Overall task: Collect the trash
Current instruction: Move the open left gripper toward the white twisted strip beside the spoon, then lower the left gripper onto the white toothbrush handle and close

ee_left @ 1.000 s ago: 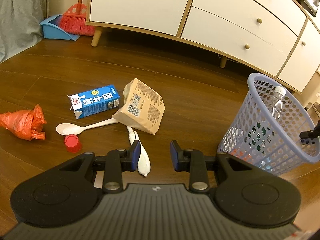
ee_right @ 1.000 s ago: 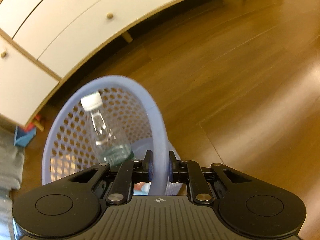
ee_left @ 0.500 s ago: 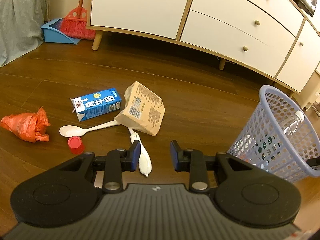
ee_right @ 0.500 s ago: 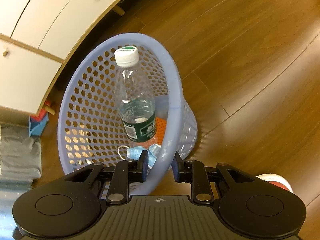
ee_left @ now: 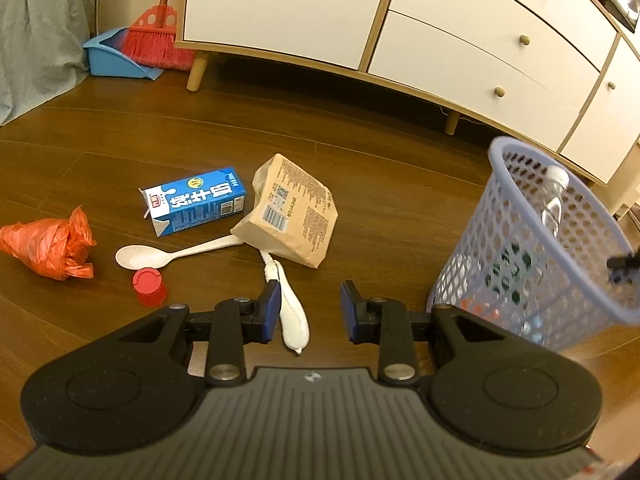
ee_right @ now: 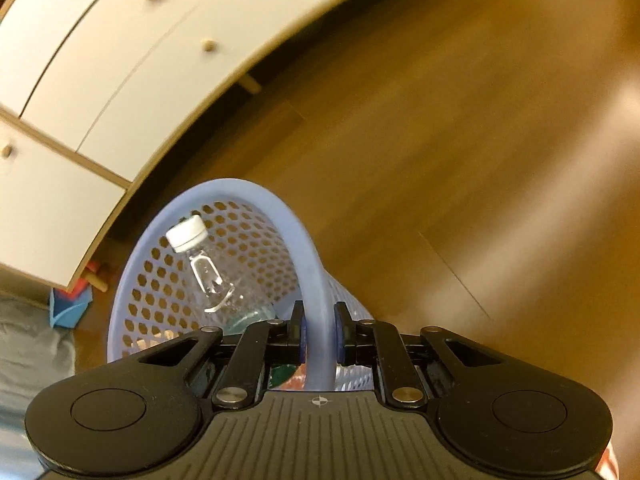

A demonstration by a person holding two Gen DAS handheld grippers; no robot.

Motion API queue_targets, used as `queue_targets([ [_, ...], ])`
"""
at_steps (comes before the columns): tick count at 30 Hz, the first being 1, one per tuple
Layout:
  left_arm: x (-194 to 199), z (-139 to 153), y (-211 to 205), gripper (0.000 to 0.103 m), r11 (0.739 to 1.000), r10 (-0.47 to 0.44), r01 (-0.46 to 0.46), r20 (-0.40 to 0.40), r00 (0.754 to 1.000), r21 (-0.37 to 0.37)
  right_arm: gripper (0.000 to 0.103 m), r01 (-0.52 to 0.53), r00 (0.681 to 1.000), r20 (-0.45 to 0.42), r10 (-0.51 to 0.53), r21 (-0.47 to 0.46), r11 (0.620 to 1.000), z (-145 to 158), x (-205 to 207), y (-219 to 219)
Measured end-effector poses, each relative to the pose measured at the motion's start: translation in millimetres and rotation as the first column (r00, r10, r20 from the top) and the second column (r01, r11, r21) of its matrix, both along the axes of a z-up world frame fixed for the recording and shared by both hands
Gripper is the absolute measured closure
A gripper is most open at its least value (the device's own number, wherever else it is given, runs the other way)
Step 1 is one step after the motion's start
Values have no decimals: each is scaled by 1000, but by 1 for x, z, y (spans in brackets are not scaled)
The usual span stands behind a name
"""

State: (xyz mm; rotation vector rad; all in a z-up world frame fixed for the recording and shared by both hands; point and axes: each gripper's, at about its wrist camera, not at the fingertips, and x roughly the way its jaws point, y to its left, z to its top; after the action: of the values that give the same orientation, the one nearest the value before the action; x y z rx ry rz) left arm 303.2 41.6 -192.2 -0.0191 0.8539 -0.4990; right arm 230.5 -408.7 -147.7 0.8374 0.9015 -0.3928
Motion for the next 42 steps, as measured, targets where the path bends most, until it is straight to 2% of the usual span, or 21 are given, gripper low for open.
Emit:
queue_targets([
  [3, 4, -4, 3, 77, 1000, 12, -12, -6, 1000, -3, 93, -37, 999, 25, 39, -86, 996, 11, 13, 8],
  [8, 16, -9, 4, 77, 1000, 27, -27, -6, 1000, -9, 94, -117, 986, 83, 144, -265, 957, 30, 32, 31],
  [11, 23, -14, -1, 77, 1000, 19, -19, -4, 1000, -10, 94, -160, 971, 104, 214, -379, 911, 37, 33, 47],
  [14, 30, -20, -6, 76, 1000, 6, -6, -4, 1000, -1, 94, -203, 949, 104, 298, -523, 828, 41, 33, 67],
  [16, 34, -26, -8, 76, 1000, 2, -2, -11, 1000, 3, 94, -208, 941, 104, 322, -572, 793, 39, 42, 80],
  [19, 38, -37, -9, 76, 1000, 1, -1, -30, 1000, 15, 94, -201, 940, 105, 325, -602, 773, 37, 40, 82],
  [20, 39, -41, -10, 76, 1000, -1, 2, -40, 999, 20, 94, -200, 940, 103, 326, -607, 769, 28, 50, 85],
  [27, 40, -70, -22, 76, 998, -10, 15, -91, 996, 57, 93, -176, 951, 101, 292, -599, 781, 26, 53, 81],
  [34, 51, -103, -40, 77, 992, 35, -18, -138, 990, 123, 93, -172, 954, 98, 284, -596, 784, 28, 50, 73],
  [42, 54, -118, -55, 76, 984, 50, -25, -140, 989, 175, 93, -191, 948, 92, 306, -606, 772, 27, 46, 72],
])
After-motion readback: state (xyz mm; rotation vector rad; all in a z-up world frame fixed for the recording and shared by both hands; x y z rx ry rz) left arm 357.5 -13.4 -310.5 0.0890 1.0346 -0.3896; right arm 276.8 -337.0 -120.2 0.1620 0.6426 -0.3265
